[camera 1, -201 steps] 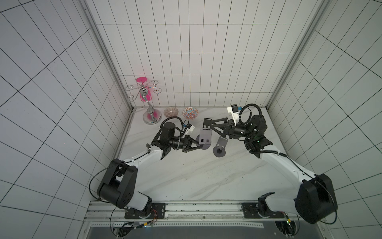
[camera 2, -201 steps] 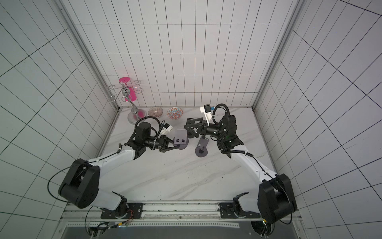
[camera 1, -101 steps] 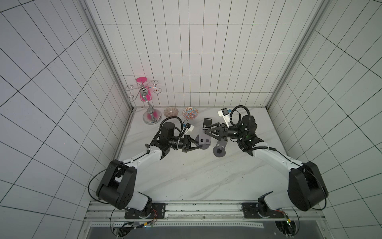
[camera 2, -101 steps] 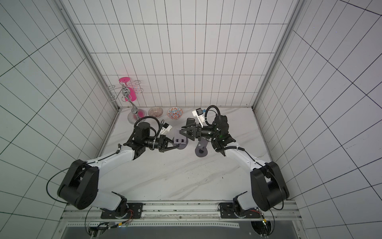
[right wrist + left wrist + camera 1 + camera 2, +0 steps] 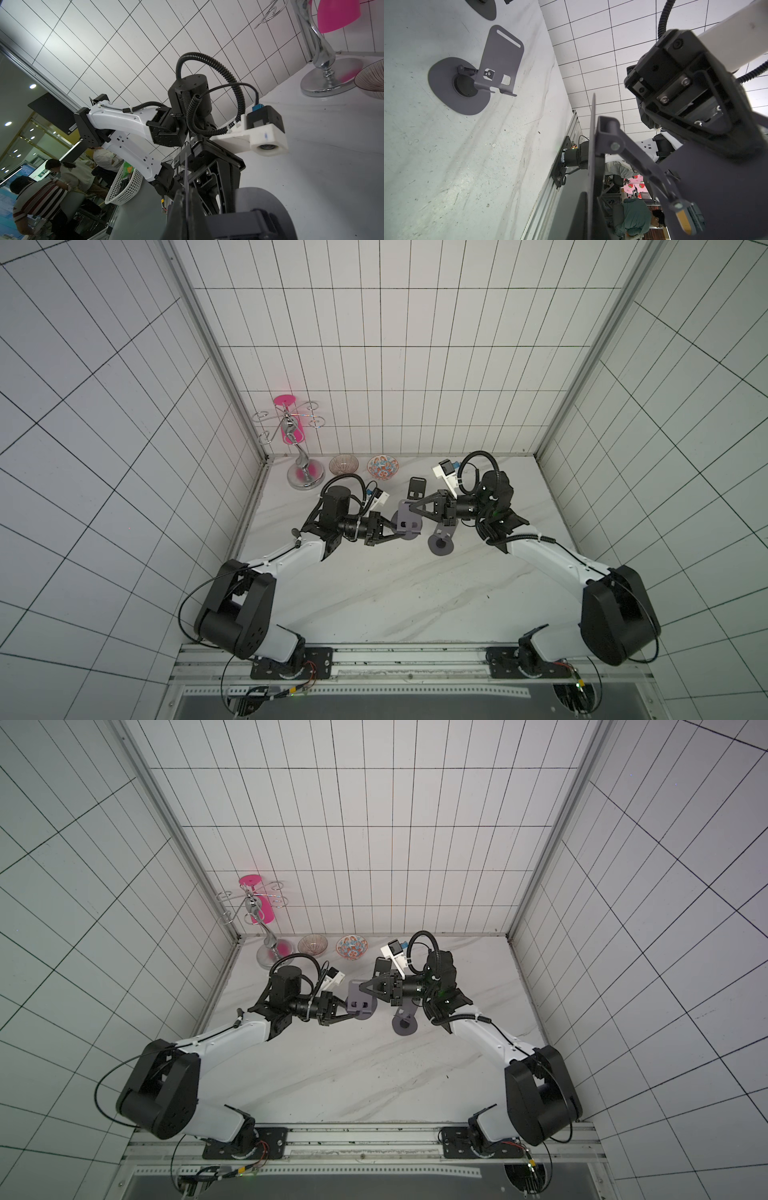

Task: Open the phone stand

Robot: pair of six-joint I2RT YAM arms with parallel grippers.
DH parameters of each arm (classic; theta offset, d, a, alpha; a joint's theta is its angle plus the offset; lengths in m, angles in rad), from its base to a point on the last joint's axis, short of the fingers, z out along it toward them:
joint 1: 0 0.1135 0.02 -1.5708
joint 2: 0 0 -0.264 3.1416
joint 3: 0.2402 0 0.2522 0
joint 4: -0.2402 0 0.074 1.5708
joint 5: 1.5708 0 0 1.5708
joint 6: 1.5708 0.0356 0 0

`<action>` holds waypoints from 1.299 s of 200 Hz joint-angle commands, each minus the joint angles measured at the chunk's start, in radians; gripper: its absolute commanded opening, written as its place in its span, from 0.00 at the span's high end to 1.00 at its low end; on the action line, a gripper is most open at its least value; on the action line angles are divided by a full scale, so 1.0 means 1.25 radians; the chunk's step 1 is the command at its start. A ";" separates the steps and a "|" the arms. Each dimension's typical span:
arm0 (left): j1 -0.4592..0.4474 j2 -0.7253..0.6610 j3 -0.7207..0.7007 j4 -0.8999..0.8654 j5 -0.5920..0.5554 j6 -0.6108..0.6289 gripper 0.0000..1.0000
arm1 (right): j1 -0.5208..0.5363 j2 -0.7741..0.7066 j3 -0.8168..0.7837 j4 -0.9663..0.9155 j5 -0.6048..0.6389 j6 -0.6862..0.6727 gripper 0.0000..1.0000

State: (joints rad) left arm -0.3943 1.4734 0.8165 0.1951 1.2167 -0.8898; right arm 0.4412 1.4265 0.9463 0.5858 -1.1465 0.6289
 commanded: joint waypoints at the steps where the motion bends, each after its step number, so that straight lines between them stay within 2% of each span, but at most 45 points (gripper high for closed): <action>1: 0.000 0.000 -0.020 0.007 0.019 -0.025 1.00 | -0.002 -0.045 0.041 0.011 0.037 -0.105 1.00; 34: -0.002 -0.001 -0.041 0.019 0.022 -0.037 1.00 | 0.002 -0.110 0.019 -0.060 0.117 -0.220 1.00; 57: -0.003 0.000 -0.050 0.018 0.023 -0.037 1.00 | 0.002 -0.124 0.020 -0.068 0.141 -0.240 1.00; 109: -0.011 0.014 -0.081 0.016 0.013 -0.023 1.00 | 0.001 -0.117 0.052 -0.002 0.156 -0.203 1.00; 260: -0.017 0.011 -0.130 0.017 0.001 -0.012 1.00 | -0.038 -0.054 0.163 0.049 0.138 -0.169 1.00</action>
State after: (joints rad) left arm -0.4076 1.4612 0.7227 0.3756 1.1858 -0.9127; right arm 0.4583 1.3857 1.0000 0.4038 -1.0920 0.4534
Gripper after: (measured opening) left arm 0.045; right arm 0.047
